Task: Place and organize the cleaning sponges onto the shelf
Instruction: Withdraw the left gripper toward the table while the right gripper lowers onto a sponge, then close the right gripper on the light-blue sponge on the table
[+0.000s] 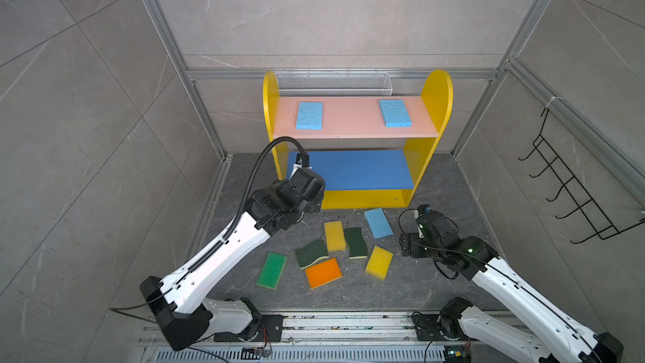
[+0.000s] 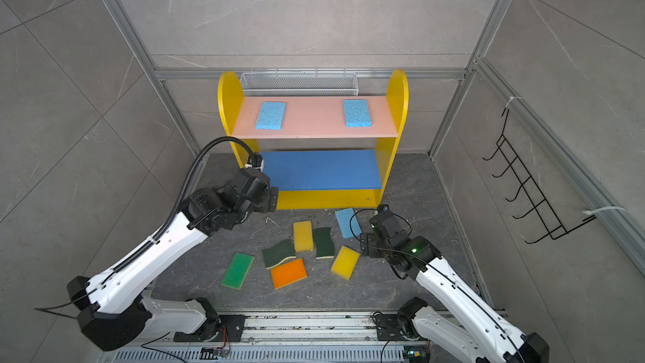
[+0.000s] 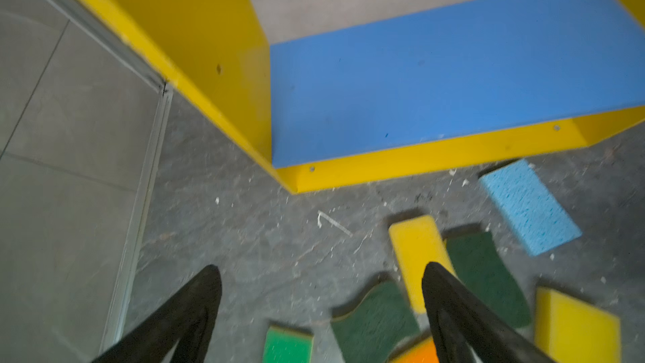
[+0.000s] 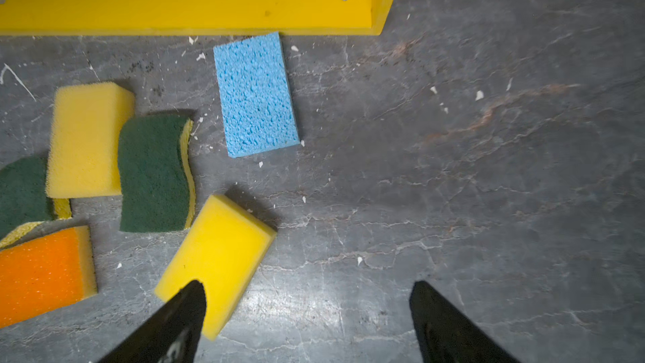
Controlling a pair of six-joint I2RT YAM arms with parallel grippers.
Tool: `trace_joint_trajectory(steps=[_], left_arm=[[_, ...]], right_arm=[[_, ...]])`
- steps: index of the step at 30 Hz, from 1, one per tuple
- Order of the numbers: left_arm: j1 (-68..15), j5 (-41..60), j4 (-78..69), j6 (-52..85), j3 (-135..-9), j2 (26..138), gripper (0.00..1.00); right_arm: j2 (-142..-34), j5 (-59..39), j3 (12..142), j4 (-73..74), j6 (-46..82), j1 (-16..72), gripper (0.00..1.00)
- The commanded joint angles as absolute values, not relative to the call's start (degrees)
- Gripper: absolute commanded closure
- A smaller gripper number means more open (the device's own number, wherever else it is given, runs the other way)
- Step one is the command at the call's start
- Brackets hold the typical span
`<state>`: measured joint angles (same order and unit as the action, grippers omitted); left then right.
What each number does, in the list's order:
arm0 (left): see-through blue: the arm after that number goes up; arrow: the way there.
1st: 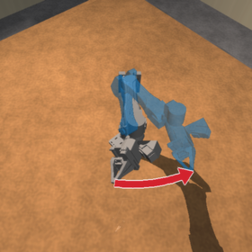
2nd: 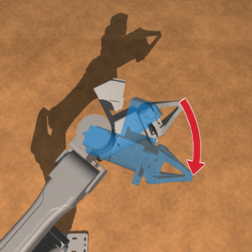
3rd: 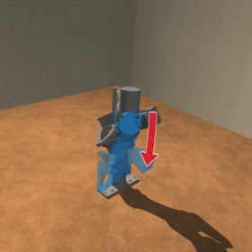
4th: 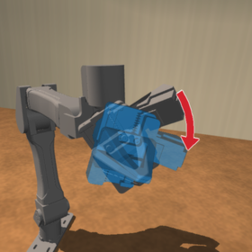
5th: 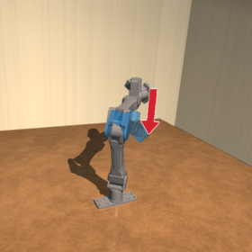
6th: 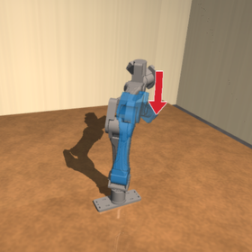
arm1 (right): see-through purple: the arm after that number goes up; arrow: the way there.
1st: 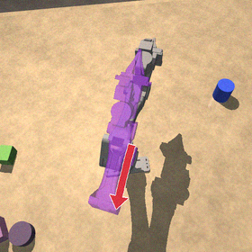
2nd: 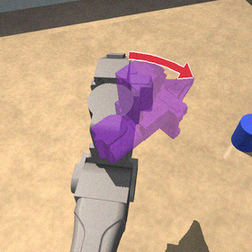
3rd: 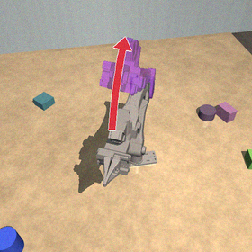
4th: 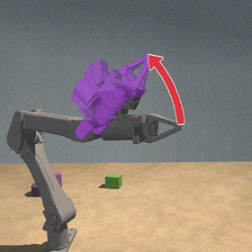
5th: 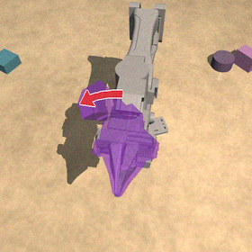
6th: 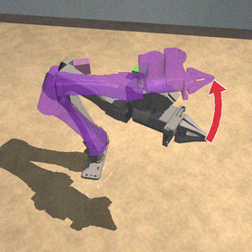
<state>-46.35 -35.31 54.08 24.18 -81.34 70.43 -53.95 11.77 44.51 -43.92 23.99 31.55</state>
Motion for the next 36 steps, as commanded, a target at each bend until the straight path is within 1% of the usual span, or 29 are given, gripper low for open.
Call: trace_joint_trajectory(steps=[1,7,14,21,25,31,36], left_arm=[[-46.34,-34.88,53.40,29.09,-75.78,62.80,0.08],[-46.27,-36.91,52.18,30.89,-68.65,57.84,0.07],[-46.01,-36.79,49.18,30.15,-66.45,58.48,0.04],[-44.65,-34.63,46.90,29.36,-65.35,58.37,0.02],[-42.47,-31.24,45.51,29.18,-65.00,58.30,0.02],[-40.76,-28.89,44.65,28.66,-64.85,57.93,0.01],[-39.78,-27.33,43.92,28.54,-64.35,58.01,0.01]], right_arm=[[-59.41,9.65,43.20,-34.87,23.63,31.87,0.06],[-74.22,8.88,44.56,-25.41,21.83,31.79,0.06],[-86.07,9.96,48.56,-21.43,19.65,31.82,0.06],[-92.63,10.22,53.19,-20.60,17.62,31.82,0.05],[-96.43,11.77,55.88,-22.35,18.23,31.57,0.05],[-100.29,10.98,57.88,-23.16,17.84,31.07,0.04],[-101.19,11.29,58.52,-23.24,18.61,29.74,0.03]])
